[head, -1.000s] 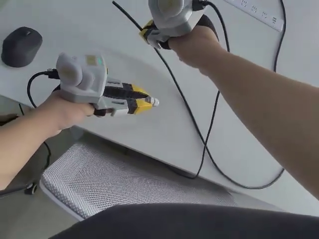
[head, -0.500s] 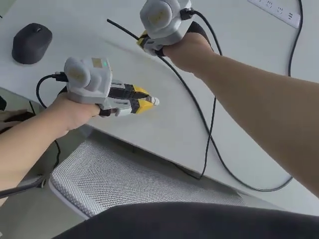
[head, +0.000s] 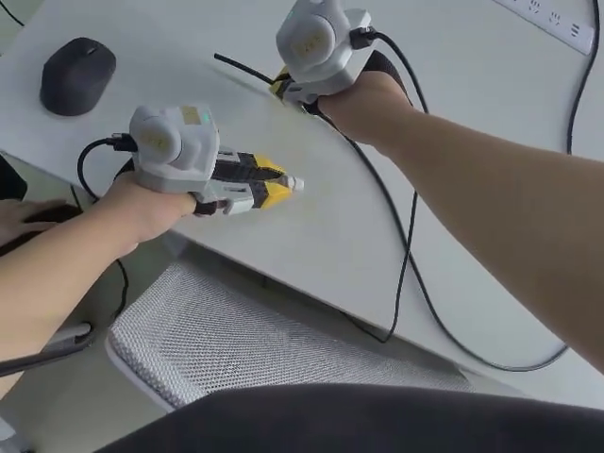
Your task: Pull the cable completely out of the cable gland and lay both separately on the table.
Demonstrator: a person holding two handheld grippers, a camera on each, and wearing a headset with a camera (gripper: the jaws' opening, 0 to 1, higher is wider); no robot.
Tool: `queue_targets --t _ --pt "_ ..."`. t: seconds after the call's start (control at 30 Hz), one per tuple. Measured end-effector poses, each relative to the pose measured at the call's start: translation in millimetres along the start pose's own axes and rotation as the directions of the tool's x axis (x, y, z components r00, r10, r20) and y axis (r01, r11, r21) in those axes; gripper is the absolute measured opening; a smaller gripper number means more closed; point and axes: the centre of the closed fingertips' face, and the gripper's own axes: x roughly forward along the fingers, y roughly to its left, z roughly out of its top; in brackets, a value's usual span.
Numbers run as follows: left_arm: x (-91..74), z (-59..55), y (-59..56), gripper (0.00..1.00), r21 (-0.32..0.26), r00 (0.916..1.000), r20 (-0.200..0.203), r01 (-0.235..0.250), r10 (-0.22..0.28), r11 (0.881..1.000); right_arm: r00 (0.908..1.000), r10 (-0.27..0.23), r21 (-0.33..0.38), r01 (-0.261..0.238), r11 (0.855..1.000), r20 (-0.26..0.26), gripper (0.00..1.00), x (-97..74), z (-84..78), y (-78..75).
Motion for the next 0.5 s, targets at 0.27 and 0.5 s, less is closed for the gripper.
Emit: queue_targets --t 0.27,0.5 --pt "-1.6 -5.6 1.1 0.16 0.019 0.9996 -0.025 -0.009 0.01 1.0 0.9999 -0.002 0.0 0.002 1.0 -0.013 0.0 1.5 -1.6 -0.6" --pt "-1.5 -5.2 2.6 0.16 0.037 0.9993 -0.031 -0.021 0.022 0.999 0.9995 0.0 -0.015 -0.001 1.0 -0.031 0.0 4.4 -4.2 0.9"
